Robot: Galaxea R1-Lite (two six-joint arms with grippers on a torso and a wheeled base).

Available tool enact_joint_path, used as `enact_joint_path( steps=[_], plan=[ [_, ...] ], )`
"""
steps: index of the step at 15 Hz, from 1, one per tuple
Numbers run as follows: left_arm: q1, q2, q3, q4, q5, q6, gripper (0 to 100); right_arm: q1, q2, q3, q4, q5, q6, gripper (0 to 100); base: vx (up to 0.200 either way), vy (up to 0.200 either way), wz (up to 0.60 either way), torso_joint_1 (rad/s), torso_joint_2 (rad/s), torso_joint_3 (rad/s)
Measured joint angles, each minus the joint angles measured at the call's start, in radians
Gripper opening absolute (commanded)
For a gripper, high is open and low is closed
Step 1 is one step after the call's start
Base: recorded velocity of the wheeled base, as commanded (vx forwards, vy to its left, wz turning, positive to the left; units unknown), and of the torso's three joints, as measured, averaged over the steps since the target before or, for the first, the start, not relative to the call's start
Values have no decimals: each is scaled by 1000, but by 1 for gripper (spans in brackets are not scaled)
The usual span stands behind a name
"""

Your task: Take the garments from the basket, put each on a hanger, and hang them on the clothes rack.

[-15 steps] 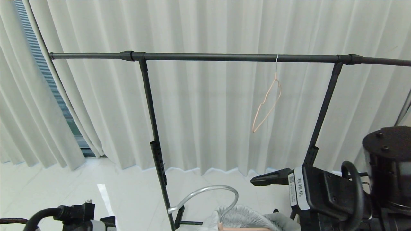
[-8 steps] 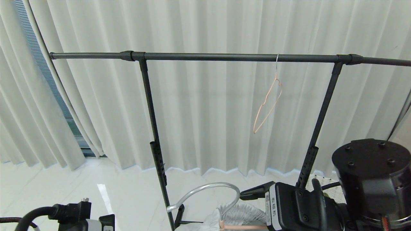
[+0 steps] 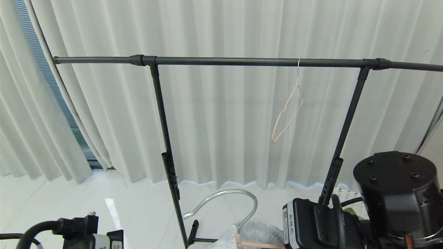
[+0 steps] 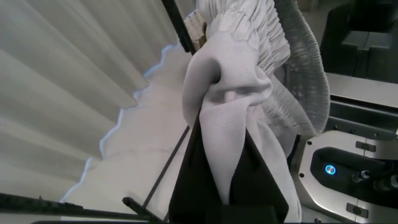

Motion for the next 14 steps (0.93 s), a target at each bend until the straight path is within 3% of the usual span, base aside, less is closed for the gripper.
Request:
enact_joint_path(
  steps=[2,8,10,14],
  plan=[
    [-1,0,0,-3,-1,16,100,-1,-5,0,0,-2,-18,0,0,0,0,0,0,0],
    [11,5,7,-2,0,14,100,-11,-65,1,1,1,-196,0,0,0,0,0,0,0],
    [34,3,22,-1,2,13,100,-54,-97,7,6,4,-290,0,0,0,0,0,0,0],
    [102,-30,109,-1,5,17,100,-180,-162,35,7,4,-301,0,0,0,0,0,0,0]
  ],
)
